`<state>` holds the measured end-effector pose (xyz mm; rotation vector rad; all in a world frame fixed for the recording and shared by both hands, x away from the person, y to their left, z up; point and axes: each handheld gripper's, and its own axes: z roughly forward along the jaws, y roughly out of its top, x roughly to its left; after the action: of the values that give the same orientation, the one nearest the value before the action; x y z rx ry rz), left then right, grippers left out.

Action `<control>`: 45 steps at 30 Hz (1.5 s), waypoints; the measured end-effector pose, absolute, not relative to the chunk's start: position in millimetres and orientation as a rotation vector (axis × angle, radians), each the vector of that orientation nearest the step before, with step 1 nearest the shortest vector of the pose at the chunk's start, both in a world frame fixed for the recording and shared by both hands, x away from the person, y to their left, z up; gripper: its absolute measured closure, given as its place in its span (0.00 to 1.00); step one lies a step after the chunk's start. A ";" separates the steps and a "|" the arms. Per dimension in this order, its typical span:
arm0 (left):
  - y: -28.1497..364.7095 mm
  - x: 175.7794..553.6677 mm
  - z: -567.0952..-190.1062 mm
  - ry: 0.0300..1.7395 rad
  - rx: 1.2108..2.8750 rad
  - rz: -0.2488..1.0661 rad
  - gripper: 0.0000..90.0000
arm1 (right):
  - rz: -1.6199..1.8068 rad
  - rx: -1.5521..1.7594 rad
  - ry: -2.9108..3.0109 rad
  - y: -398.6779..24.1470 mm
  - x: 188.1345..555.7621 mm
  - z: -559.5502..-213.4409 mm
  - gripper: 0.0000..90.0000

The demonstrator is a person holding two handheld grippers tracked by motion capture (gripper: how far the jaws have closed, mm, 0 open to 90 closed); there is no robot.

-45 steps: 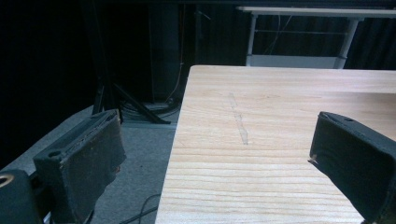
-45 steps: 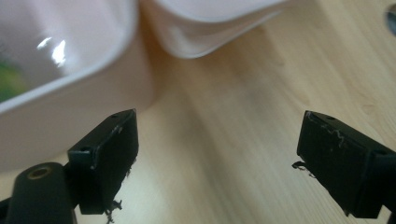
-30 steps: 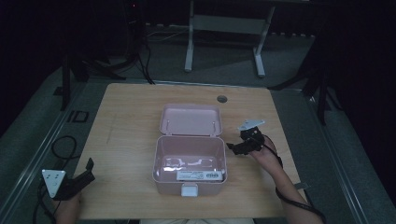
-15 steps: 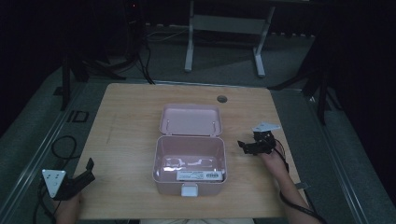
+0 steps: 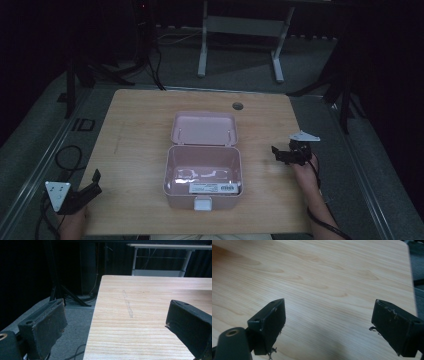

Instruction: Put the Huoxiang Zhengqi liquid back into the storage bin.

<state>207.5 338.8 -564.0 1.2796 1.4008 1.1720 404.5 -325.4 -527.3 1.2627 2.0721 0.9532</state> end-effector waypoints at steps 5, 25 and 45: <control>338.8 207.6 -564.1 1.401 1.280 1.172 0.04 | 0.952 1.308 2.037 -336.1 400.7 -530.6 0.13; 339.1 207.6 -564.1 1.403 1.278 1.171 0.04 | 1.012 1.415 1.926 -360.8 380.3 -540.0 0.13; 339.6 207.1 -563.9 1.400 1.268 1.167 0.04 | 0.954 1.443 1.903 -368.0 378.9 -545.4 0.13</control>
<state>207.1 339.6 -563.9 1.2684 1.4004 1.1673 378.9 -368.0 -545.4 1.4428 1.9026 0.9538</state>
